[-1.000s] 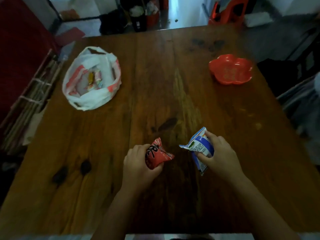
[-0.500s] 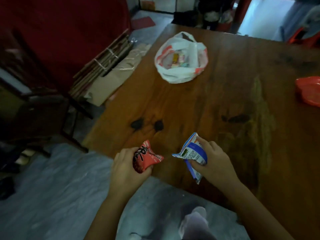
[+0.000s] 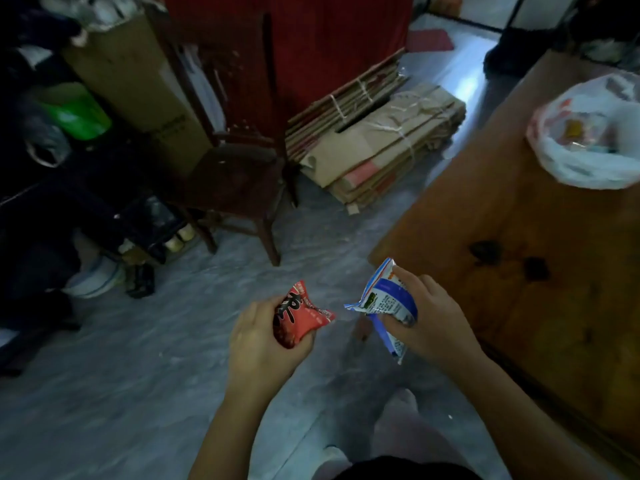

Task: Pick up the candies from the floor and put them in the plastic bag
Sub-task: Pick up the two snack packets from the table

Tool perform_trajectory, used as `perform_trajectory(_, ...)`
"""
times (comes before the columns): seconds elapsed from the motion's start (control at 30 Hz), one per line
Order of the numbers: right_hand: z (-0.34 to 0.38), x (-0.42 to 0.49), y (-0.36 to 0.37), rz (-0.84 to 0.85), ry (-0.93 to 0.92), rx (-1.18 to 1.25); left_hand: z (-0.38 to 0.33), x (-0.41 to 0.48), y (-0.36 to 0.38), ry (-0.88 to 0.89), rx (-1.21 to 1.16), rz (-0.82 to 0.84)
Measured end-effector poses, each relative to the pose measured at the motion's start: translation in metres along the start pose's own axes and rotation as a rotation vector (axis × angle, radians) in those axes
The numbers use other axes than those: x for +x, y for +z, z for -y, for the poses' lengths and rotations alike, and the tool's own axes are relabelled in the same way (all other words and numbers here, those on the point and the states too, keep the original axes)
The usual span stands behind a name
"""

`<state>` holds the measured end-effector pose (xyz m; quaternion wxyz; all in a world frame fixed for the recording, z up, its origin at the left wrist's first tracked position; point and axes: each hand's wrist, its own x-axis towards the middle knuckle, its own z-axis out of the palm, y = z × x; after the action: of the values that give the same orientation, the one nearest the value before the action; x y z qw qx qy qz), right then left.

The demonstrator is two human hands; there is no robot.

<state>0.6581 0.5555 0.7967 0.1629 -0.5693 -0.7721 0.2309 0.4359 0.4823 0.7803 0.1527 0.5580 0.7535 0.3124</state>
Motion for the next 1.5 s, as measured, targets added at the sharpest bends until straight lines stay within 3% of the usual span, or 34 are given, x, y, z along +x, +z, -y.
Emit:
perform_trajectory(0.23, 0.012, 0.098, 0.016, 0.008, 0.022, -0.025, 0.033, 0.088, 0.0, -0.044, -0.078, -0.035)
perform_trajectory(0.67, 0.016, 0.318, -0.005, -0.19, 0.165, 0.16, 0.007, 0.331, -0.009, 0.164, 0.07, 0.035)
perform_trajectory(1.0, -0.013, 0.392, -0.013, -0.361, 0.478, 0.242, 0.0, 0.492, 0.046, 0.357, 0.009, 0.311)
perform_trajectory(1.2, -0.01, 0.437, -0.034, -0.548, 0.618, 0.2, -0.046, 0.607, 0.077, 0.565, -0.11, 0.398)
perform_trajectory(1.5, -0.068, 0.427, -0.059, -0.721, 0.939, 0.137, -0.13, 0.634, 0.18, 0.773, -0.226, 0.742)
